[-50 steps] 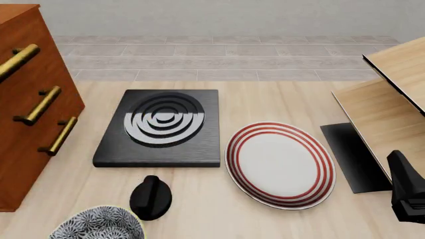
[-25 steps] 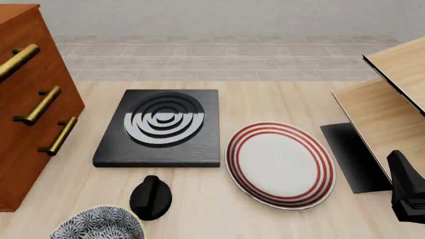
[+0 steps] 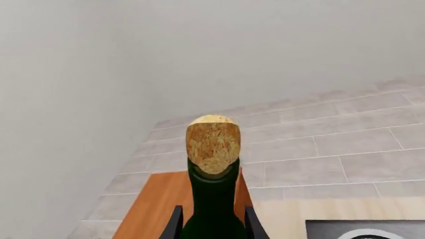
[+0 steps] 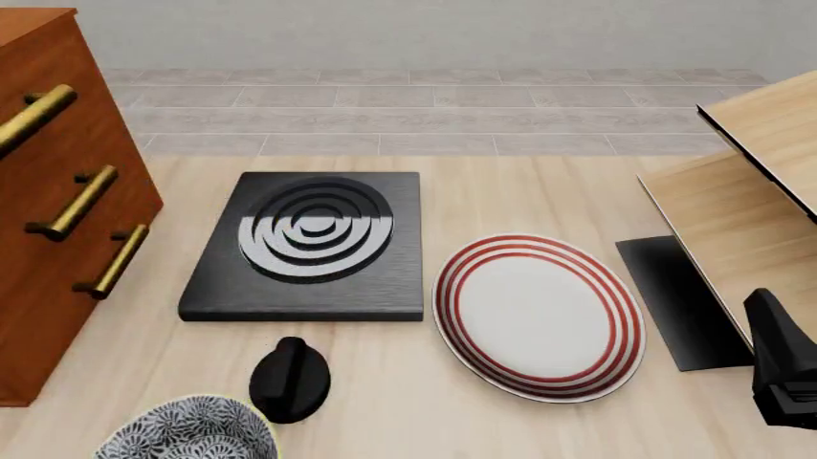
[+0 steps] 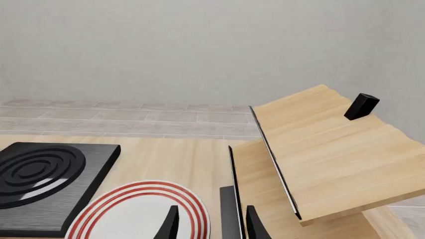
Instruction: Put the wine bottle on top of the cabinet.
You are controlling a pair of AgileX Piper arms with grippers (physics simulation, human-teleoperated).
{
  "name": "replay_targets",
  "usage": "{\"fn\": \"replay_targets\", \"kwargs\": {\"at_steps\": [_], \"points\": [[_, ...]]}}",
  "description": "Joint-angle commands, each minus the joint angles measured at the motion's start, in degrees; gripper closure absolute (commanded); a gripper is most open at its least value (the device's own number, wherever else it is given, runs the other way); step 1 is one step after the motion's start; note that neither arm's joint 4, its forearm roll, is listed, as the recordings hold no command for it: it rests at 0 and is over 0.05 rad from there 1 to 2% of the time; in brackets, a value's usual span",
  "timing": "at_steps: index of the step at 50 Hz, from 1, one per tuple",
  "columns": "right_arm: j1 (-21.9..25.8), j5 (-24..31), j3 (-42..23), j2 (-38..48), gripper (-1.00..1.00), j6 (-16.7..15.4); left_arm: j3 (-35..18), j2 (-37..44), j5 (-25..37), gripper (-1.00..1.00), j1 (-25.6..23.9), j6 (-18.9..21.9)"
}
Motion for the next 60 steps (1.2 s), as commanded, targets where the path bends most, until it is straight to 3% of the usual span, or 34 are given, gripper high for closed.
{"fn": "replay_targets", "kwargs": {"at_steps": [1,30,41,60], "points": [[0.0,-0.01,0.0,0.02,-1.0,0.0,0.18,2.6,-4.77,1.0,3.54,-0.11],[0.01,0.01,0.0,-0.01,-1.0,-0.01,10.04,5.6,-16.14,1.0,10.08,-2.69],[0.01,-0.01,0.0,0.02,-1.0,0.0,12.28,6.59,-19.35,1.0,13.18,-2.9],[0.02,0.0,0.0,-0.01,-1.0,-0.02,14.29,7.86,-21.45,1.0,14.25,-2.88]]}}
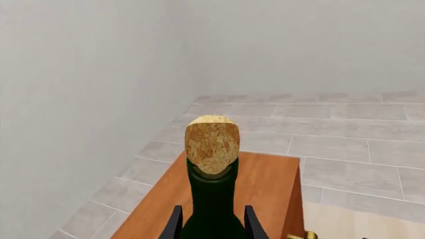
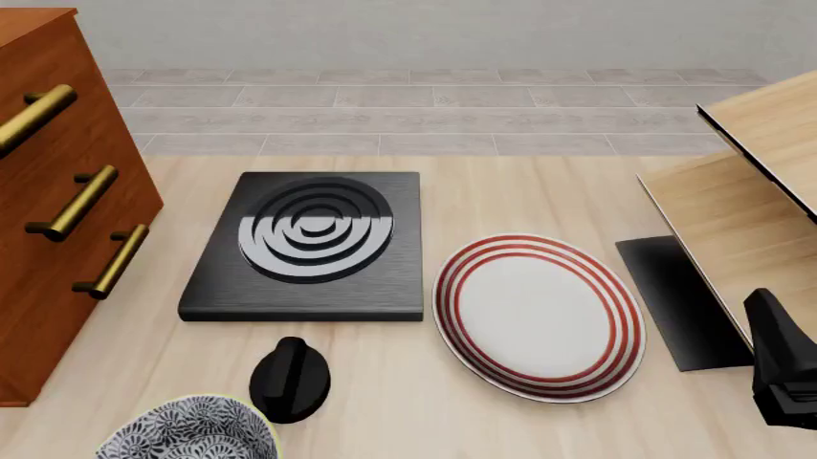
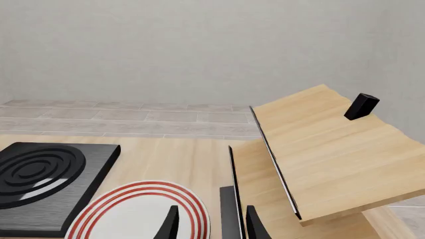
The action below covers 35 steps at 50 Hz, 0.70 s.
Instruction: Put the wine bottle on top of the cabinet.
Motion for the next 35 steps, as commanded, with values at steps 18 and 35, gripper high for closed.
{"fn": "replay_targets", "kwargs": {"at_steps": [18,35], "points": [[-0.01,0.0,0.0,0.01,-1.0,0.0,3.73,0.72,-3.75,1.0,1.0,0.16],[-0.02,1.23,-0.08,-1.15,-1.0,0.0,6.39,0.78,-5.94,1.0,1.69,-1.43]]}}
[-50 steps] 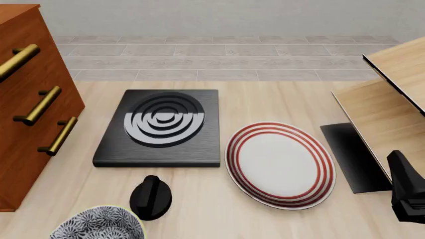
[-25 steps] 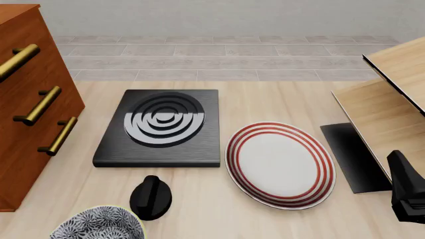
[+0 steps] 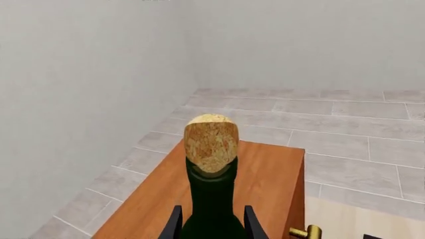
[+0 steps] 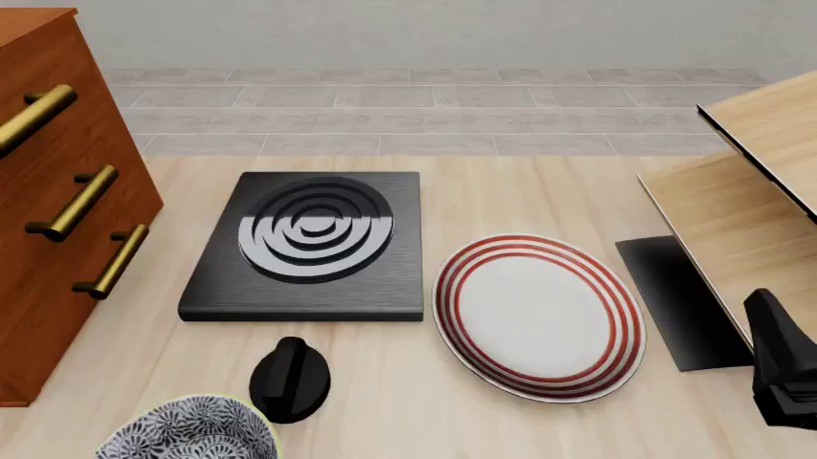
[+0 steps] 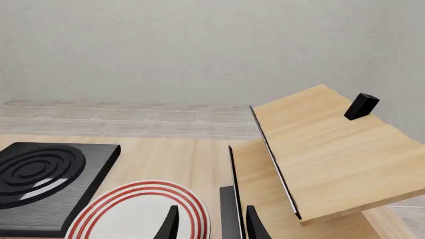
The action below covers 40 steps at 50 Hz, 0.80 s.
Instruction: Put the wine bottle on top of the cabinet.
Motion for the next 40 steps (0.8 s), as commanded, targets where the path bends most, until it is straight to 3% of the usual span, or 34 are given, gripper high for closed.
{"fn": "replay_targets", "kwargs": {"at_steps": [1,19,20,40], "points": [[-0.02,1.22,-0.09,-1.14,-1.0,0.0,1.38,0.06,-1.41,1.0,0.54,0.1],[-0.02,1.64,-0.35,-1.29,-1.0,0.0,3.63,-0.38,-2.64,1.0,0.86,-0.18],[-0.02,1.6,-0.34,-1.26,-1.0,0.0,3.52,-0.26,-2.64,-1.0,1.12,0.05],[-0.03,1.52,-0.31,-1.21,-1.0,0.01,0.95,-3.05,1.16,-1.0,0.45,-0.1]]}}
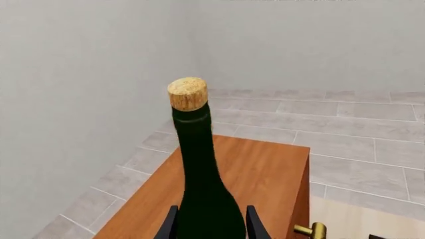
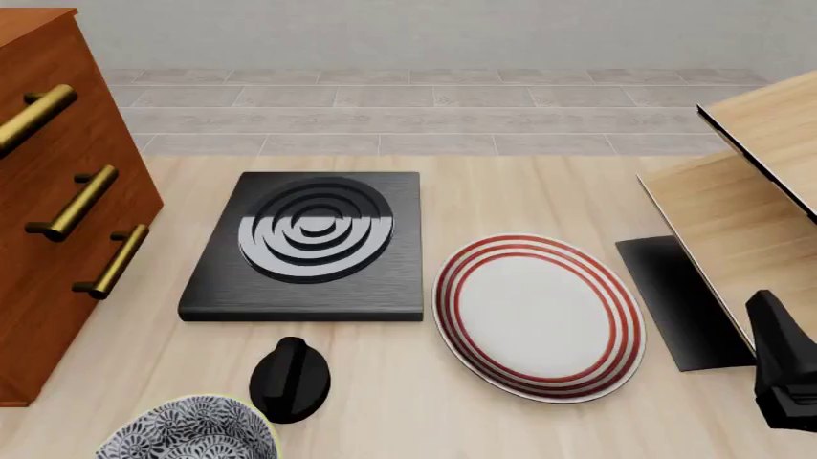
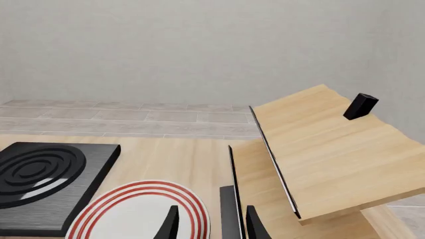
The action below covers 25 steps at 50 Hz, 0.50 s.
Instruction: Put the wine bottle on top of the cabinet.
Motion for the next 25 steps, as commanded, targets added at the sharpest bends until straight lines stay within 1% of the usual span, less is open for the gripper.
{"fn": "replay_targets", "kwargs": {"at_steps": [1,16,25], "points": [[-0.01,-0.01,0.01,0.0,-1.0,0.01,-0.58,-1.97,2.06,-1.0,-0.73,0.06],[0.0,0.33,-0.23,-0.11,-1.0,0.0,-4.31,-6.71,8.21,-1.0,-2.17,-0.55],[0.0,0.39,-0.28,-0.12,-1.0,-0.01,-5.11,-8.94,10.76,-1.0,-2.23,-0.58]]}}
